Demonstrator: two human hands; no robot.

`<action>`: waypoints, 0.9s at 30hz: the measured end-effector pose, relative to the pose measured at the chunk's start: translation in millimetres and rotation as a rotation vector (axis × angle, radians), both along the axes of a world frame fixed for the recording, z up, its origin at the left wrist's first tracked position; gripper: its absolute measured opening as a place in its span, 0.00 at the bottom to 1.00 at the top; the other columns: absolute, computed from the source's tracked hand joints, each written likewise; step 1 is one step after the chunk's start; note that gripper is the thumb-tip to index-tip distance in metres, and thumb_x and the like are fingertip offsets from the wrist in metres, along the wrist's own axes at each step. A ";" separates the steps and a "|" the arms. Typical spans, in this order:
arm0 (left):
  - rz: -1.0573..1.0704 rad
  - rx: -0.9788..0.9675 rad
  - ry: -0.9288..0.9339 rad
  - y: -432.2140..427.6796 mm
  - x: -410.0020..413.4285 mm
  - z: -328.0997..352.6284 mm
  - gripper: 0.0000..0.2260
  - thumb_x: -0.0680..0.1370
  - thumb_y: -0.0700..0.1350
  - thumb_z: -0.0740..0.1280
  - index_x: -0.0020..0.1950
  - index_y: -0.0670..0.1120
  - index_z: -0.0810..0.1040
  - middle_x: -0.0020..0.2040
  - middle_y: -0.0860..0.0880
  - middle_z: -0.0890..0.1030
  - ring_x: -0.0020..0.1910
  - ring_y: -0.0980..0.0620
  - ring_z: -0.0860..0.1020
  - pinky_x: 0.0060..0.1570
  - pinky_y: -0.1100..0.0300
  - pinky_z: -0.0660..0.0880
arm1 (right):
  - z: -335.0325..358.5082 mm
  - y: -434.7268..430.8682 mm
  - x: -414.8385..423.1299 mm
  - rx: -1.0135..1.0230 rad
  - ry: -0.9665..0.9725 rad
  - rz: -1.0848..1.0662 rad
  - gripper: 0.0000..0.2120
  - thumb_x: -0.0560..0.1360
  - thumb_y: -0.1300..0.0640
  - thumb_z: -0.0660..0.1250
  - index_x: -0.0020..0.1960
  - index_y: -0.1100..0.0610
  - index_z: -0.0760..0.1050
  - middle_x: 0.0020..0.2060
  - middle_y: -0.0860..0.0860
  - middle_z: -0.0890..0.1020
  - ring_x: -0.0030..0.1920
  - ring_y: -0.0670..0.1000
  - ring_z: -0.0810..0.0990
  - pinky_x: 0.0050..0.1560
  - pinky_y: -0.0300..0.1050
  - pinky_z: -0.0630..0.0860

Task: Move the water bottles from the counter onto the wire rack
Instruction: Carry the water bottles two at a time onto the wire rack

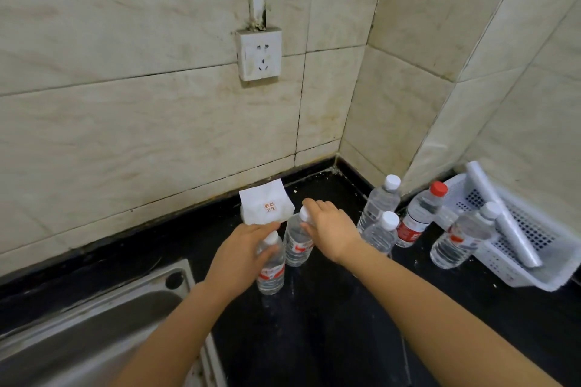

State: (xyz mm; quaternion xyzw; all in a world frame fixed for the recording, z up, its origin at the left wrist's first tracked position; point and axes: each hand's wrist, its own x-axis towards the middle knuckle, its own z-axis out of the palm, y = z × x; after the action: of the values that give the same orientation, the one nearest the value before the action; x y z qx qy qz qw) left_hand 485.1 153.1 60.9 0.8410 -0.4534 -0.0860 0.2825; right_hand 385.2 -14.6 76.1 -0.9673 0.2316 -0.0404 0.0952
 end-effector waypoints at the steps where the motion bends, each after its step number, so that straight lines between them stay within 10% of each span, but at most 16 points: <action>1: -0.005 0.017 -0.004 0.3 -0.3 0.8 0.22 0.77 0.52 0.64 0.71 0.55 0.67 0.66 0.52 0.75 0.65 0.54 0.71 0.64 0.57 0.70 | -1.3 1.2 -6.8 0.016 -0.027 -0.005 0.19 0.80 0.52 0.60 0.68 0.56 0.64 0.61 0.54 0.75 0.60 0.54 0.73 0.57 0.49 0.71; 13: -0.019 0.061 -0.047 -12.4 -53.6 16.6 0.10 0.72 0.50 0.71 0.45 0.45 0.80 0.43 0.47 0.79 0.47 0.49 0.76 0.45 0.56 0.73 | -1.7 12.8 -126.3 0.332 -0.140 -0.208 0.11 0.73 0.48 0.69 0.49 0.54 0.73 0.45 0.52 0.79 0.46 0.53 0.77 0.41 0.46 0.71; 27: -0.462 -0.055 0.208 -51.9 -332.1 69.9 0.13 0.66 0.49 0.77 0.49 0.51 0.83 0.43 0.54 0.81 0.40 0.59 0.77 0.43 0.64 0.73 | 52.3 62.9 -477.0 0.400 -0.244 -0.752 0.10 0.65 0.50 0.74 0.43 0.54 0.79 0.38 0.48 0.83 0.40 0.49 0.81 0.41 0.50 0.78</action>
State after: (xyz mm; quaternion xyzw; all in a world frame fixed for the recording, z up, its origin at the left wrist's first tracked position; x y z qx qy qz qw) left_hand 153.0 101.2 130.8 0.6936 -0.6042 -0.2218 0.3234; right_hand -91.8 48.3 128.4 -0.7665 0.5578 -0.1403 0.2859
